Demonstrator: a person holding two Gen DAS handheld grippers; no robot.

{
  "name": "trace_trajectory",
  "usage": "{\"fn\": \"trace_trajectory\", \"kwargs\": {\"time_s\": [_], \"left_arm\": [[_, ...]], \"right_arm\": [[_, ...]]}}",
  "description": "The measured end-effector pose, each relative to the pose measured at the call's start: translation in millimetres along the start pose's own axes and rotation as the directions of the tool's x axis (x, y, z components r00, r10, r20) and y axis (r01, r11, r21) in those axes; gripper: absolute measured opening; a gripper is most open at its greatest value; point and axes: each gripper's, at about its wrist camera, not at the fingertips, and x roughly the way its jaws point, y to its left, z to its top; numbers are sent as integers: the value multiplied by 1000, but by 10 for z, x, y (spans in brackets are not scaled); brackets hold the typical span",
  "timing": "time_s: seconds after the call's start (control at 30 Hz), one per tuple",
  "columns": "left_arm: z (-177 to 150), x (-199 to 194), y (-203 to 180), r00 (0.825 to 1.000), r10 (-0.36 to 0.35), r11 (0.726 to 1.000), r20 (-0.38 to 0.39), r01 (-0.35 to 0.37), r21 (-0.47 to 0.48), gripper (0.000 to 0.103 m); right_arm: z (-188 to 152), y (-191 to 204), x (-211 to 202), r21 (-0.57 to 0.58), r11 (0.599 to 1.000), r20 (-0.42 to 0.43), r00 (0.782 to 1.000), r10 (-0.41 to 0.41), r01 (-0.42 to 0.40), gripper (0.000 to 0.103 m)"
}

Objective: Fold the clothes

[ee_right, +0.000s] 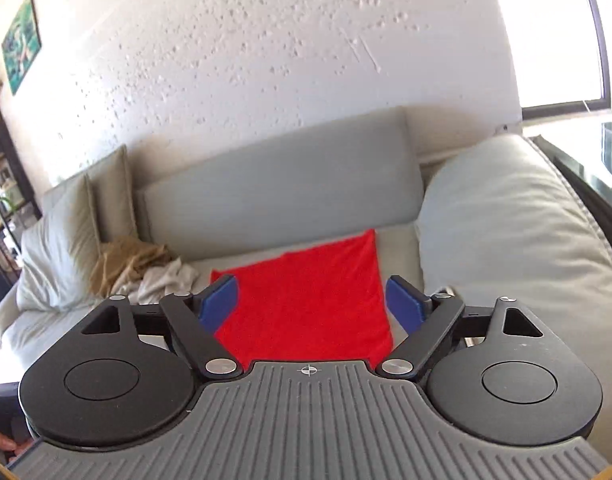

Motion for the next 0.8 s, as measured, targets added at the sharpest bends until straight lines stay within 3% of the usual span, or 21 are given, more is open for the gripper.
{"fn": "trace_trajectory", "kwargs": {"time_s": [0.1,0.2,0.33,0.5,0.63,0.7,0.8], "left_arm": [[290,175,120,1000,4,999,13,-4,-39,60],[548,459,296,1000,-18,997,3,19,-81,60],[708,1267,621,993,-54,987,-101,38,-154,56],[613,2387,1188,987,-8,973,-160,-29,-227,51],[587,3013,1676,983,-48,915,-176,-28,-404,52],[582,3252,1846,980,-124,870,-158,31,-491,51],[623,3571,1965,966,-212,839,-144,105,-534,53]], "right_arm": [[235,51,182,-1,1000,12,1000,-23,23,88],[424,72,463,21,1000,-15,1000,10,-10,88],[519,88,1101,44,999,-110,993,36,-31,88],[317,-277,2305,103,995,-266,964,21,7,88],[81,-783,3140,247,969,-290,955,67,7,76],[-25,-1058,3472,341,940,-281,955,89,13,74],[-138,-1434,3914,465,885,-277,953,121,23,72]]}}
